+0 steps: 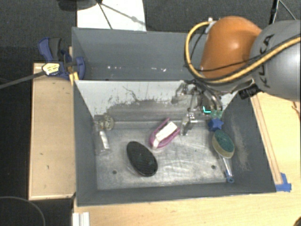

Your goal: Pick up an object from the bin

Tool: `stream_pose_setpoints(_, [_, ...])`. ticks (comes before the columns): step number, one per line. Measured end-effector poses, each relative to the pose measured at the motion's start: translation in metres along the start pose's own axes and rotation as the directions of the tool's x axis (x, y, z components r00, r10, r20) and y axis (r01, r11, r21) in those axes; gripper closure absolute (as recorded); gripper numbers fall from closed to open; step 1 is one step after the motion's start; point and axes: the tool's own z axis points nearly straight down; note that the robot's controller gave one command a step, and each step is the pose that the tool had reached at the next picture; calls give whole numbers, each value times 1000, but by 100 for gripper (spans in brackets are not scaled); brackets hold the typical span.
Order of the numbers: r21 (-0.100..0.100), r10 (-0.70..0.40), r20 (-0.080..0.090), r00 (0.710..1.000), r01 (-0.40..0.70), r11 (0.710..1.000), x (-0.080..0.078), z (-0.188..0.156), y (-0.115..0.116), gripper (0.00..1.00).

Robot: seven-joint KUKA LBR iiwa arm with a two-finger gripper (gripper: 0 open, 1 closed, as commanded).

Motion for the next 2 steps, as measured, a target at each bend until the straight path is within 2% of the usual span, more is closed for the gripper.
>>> stream_pose_setpoints(1, [3,-353,12,936,353,936,3,148,13,0])
stream_pose_setpoints(2, [5,-504,11,864,504,864,-5,119,14,0])
